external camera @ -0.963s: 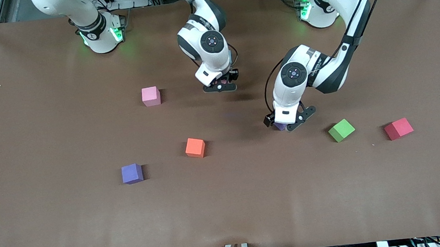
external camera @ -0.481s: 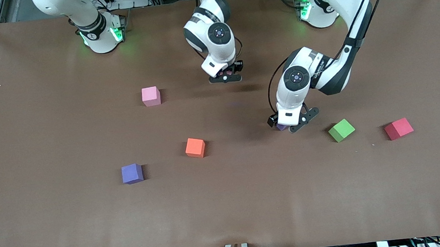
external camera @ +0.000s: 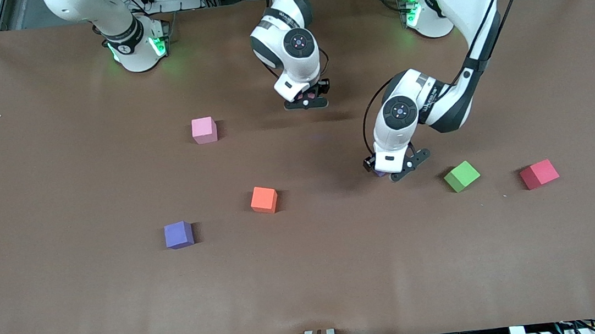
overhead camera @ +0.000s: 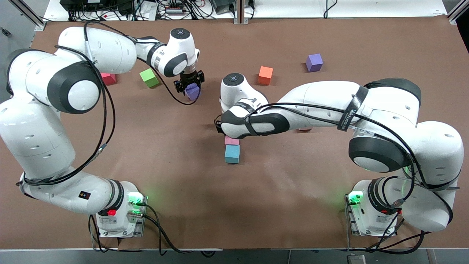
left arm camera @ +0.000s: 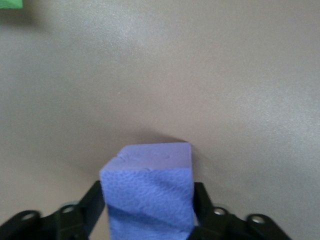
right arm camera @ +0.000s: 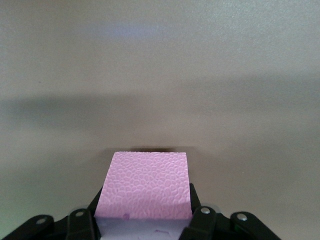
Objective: Arrange blocks into number 1
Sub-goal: 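Set pink by cyan with the right gripper while the left gripper grasps purple, then carry purple centrally with the left gripper while the right gripper reaches orange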
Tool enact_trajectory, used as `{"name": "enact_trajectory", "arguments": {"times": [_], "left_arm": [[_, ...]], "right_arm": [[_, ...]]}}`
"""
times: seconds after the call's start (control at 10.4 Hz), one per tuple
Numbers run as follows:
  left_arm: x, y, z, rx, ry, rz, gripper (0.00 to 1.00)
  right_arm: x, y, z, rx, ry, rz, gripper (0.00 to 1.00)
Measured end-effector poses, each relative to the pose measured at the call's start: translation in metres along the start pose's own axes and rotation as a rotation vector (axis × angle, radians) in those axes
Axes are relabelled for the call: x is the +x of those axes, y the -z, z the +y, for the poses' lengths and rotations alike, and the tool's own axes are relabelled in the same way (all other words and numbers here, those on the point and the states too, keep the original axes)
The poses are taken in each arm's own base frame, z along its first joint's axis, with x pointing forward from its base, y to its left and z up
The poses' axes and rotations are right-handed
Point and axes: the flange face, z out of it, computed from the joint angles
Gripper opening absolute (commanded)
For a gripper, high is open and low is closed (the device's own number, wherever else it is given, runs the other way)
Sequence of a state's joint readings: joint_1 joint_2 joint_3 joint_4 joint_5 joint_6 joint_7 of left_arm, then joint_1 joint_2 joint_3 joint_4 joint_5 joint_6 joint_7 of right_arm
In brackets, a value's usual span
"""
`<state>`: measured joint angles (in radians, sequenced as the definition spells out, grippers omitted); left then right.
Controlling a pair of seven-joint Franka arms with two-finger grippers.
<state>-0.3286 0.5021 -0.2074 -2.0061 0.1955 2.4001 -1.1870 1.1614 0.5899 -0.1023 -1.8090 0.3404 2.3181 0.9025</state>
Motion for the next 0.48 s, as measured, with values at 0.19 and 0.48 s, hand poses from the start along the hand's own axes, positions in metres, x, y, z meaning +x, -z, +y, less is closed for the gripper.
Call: {"name": "enact_trajectory", "arguments": {"times": [0.19, 0.48], "left_arm": [[-0.005, 0.007, 0.009, -0.014, -0.047, 0.010, 0.00], [-0.025, 0.040, 0.026, -0.022, -0.246, 0.036, 0.00]], "right_arm": [[0.000, -0.003, 0.001, -0.006, -0.001, -0.002, 0.78], [0.000, -0.005, 0.001, -0.008, -0.002, -0.003, 1.00]]}}
